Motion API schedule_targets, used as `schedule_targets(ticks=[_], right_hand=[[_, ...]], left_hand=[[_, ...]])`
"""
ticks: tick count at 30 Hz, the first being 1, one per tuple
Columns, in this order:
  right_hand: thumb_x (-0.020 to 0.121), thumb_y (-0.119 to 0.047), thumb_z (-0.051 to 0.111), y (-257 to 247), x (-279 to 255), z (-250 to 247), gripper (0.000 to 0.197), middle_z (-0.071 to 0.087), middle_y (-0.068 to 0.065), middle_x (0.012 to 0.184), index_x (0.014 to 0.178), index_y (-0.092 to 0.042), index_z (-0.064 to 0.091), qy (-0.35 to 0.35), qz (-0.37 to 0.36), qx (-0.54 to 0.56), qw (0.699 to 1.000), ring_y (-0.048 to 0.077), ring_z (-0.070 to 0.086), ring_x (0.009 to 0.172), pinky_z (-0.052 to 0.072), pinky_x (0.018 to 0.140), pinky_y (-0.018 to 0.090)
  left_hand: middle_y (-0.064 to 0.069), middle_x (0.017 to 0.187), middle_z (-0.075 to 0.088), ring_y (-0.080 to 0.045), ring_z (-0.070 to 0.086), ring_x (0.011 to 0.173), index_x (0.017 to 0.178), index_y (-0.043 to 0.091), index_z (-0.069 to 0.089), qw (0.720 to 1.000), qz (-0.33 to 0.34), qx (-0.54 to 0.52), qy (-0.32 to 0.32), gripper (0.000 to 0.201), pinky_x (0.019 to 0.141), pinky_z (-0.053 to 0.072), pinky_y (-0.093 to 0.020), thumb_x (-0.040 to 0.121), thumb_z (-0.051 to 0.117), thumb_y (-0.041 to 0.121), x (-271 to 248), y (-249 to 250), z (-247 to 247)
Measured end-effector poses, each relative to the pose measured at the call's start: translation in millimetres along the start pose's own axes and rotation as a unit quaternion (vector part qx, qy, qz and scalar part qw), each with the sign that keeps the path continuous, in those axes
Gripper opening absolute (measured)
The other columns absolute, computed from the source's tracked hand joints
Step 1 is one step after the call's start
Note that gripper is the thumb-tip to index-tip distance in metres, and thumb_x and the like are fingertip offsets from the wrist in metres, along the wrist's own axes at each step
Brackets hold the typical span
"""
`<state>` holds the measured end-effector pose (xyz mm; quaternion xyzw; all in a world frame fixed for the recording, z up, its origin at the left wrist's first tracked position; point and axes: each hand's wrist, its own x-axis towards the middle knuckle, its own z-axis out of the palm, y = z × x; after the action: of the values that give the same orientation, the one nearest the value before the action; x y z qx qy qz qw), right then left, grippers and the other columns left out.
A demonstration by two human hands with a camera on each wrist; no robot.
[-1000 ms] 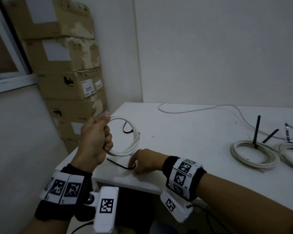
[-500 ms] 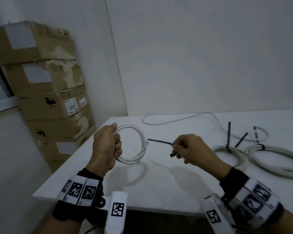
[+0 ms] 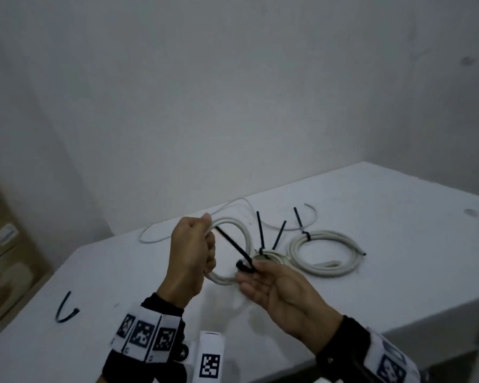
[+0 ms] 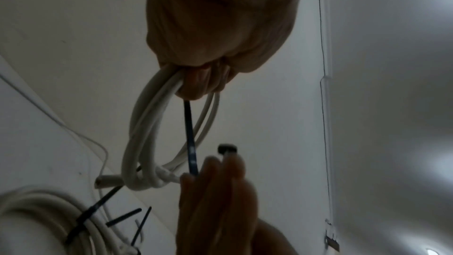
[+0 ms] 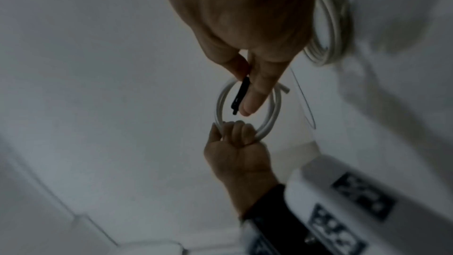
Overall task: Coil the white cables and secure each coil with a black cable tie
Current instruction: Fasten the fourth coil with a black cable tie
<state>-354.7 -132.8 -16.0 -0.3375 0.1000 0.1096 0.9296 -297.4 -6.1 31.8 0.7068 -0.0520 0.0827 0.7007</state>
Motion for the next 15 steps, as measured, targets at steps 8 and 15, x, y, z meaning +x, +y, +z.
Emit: schedule_targets(ticks=[8,15], right_hand=[[0.093,0.0,0.046,-29.2,18.8,-6.8,0.032,0.062,0.01,0.056,0.067,0.006,0.064,-0.024,0.037,0.089,0.995,0.011,0.058,0.037,0.049,0.038,0.016],[0.097,-0.004,0.043,-21.1,17.5,-20.1,0.017,0.062,0.006,0.06,0.094,-0.002,0.06,-0.047,-0.025,0.013,0.999,0.01,0.054,0.045,0.047,0.043,0.019]], left_hand=[[0.004,0.046,0.032,-0.009,0.025,0.037,0.1,0.018,0.058,0.994,-0.07,0.043,-0.077,0.013,0.038,0.022,-0.017,0.098,0.045,0.021,0.7,-16.6,41.9],[0.006,0.044,0.032,-0.008,0.024,0.036,0.101,0.012,0.065,0.996,-0.038,0.056,-0.063,0.017,0.037,0.021,-0.016,0.097,0.05,0.018,5.7,-26.1,48.8]])
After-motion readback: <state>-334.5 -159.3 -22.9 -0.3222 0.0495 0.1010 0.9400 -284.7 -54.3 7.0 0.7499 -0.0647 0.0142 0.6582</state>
